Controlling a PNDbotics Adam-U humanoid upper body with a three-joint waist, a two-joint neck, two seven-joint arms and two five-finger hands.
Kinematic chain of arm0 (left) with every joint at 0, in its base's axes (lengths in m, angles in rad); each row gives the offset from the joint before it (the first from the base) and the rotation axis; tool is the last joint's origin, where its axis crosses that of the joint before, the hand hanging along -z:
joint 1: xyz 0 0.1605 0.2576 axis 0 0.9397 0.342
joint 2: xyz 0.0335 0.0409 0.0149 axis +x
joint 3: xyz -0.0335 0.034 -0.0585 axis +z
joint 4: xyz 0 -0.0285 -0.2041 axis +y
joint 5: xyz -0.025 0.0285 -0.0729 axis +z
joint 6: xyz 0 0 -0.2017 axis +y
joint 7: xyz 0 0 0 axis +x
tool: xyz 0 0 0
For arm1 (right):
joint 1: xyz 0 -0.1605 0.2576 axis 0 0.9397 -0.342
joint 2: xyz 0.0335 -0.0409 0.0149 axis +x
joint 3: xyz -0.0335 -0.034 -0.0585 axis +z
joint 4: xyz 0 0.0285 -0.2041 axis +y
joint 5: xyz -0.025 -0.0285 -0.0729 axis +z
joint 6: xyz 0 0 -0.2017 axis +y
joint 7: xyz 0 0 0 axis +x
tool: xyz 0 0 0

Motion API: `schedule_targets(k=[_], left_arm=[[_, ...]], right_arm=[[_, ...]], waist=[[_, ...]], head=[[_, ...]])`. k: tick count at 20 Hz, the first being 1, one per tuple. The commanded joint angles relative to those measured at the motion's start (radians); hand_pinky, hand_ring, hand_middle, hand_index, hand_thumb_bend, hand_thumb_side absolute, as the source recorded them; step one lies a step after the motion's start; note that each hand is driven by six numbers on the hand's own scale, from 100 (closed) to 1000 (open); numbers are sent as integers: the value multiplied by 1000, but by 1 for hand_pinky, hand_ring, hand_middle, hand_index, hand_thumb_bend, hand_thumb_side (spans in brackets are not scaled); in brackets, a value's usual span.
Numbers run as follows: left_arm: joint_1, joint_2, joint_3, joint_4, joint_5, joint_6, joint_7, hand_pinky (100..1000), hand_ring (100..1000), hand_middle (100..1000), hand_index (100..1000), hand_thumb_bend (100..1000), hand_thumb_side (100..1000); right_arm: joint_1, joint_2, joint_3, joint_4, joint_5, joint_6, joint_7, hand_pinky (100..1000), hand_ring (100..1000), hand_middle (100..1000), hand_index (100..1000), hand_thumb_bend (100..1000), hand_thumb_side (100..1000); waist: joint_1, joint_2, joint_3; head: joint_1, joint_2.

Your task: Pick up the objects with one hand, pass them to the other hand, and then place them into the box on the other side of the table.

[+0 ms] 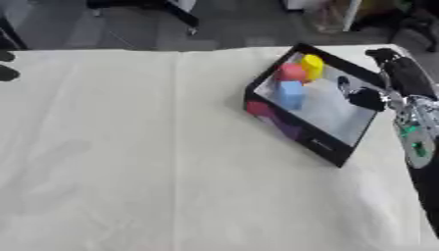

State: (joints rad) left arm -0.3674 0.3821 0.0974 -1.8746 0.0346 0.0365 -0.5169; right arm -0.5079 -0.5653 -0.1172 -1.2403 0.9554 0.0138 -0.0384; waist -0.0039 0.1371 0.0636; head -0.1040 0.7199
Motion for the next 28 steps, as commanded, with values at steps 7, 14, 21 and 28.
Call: schedule_targets(k=[7,14,21,28], left_arm=[[5,6,25,-28,4,3,17,838,735,767,823,595,908],[13,9,42,-39,3,-3,35,836,734,760,816,569,895],[27,25,86,-90,-15,-23,134,830,733,751,812,511,865],[6,97,131,-125,-15,-134,392,820,745,755,822,440,795]], right_arm=[[31,-54,-33,-118,-9,9,-24,952,877,893,935,297,658],[96,-54,-61,-271,-93,-11,-82,899,835,862,916,173,421],[214,-47,-100,-514,-271,-59,-223,850,806,845,906,100,292],[290,-49,-127,-720,-369,-86,-398,831,803,841,882,100,274]], waist=[[4,-23,-4],[3,-26,-6],[5,-31,-9],[12,-46,-10]], head=[[9,-5],[14,-9],[28,-3],[33,4]])
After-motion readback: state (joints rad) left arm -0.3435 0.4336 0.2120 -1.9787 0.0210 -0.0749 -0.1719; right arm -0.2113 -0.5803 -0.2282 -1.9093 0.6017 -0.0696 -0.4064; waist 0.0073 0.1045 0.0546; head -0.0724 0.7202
